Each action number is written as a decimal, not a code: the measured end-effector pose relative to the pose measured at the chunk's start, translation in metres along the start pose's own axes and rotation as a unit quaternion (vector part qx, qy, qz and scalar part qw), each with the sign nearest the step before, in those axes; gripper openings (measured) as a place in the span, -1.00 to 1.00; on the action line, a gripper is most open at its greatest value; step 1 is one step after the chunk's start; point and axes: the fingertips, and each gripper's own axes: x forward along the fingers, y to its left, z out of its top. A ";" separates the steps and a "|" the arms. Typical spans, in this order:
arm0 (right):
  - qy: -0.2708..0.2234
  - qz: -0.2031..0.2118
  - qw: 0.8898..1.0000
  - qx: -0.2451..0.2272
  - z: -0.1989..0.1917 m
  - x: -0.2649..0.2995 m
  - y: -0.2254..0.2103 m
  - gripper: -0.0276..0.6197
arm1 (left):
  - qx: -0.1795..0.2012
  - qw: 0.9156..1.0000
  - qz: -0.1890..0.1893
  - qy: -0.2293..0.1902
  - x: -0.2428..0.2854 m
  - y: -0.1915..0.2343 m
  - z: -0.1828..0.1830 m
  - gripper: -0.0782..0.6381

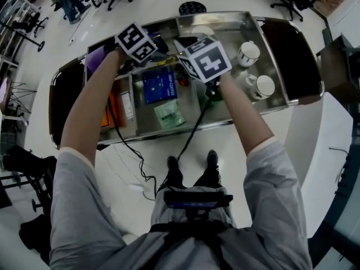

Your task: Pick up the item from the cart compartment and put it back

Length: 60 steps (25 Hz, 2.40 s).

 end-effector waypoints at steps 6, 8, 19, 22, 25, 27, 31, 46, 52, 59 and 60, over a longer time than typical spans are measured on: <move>0.001 -0.008 1.000 0.005 -0.002 -0.002 -0.010 -0.89 | 0.018 0.998 -0.027 0.050 0.022 0.002 -0.003 -0.15; -0.002 -0.011 1.000 0.008 -0.001 -0.003 -0.014 -0.89 | 0.018 0.997 -0.035 0.059 0.028 0.002 -0.005 -0.15; -0.006 -0.017 1.000 0.012 -0.001 -0.007 -0.021 -0.89 | 0.037 0.992 -0.056 0.103 0.054 -0.003 -0.014 -0.22; -0.005 -0.015 1.000 0.012 -0.001 -0.006 -0.021 -0.89 | 0.038 0.993 -0.046 0.101 0.056 0.000 -0.012 -0.56; -0.006 -0.014 1.000 0.018 -0.003 -0.005 -0.022 -0.89 | 0.033 0.994 -0.047 0.095 0.053 0.002 -0.008 -0.66; -0.004 -0.014 1.000 0.021 -0.005 -0.004 -0.023 -0.89 | 0.032 0.994 -0.049 0.095 0.052 0.001 -0.008 -0.68; -0.002 -0.015 1.000 0.023 -0.006 -0.004 -0.024 -0.89 | 0.026 0.995 -0.041 0.089 0.049 0.004 -0.007 -0.70; -0.003 -0.015 1.000 0.023 -0.002 -0.011 -0.016 -0.89 | -0.043 0.997 0.049 -0.028 0.001 0.024 0.014 -0.71; -0.008 -0.019 1.000 0.021 0.007 -0.017 -0.013 -0.89 | -0.092 0.981 0.115 -0.130 -0.034 0.030 0.025 -0.71; -0.010 -0.020 0.999 0.028 0.007 -0.018 -0.012 -0.89 | -0.152 0.937 0.192 -0.250 -0.073 0.031 0.020 -0.71; -0.011 -0.020 0.999 0.030 0.007 -0.018 -0.013 -0.89 | -0.159 0.930 0.200 -0.265 -0.077 0.029 0.019 -0.71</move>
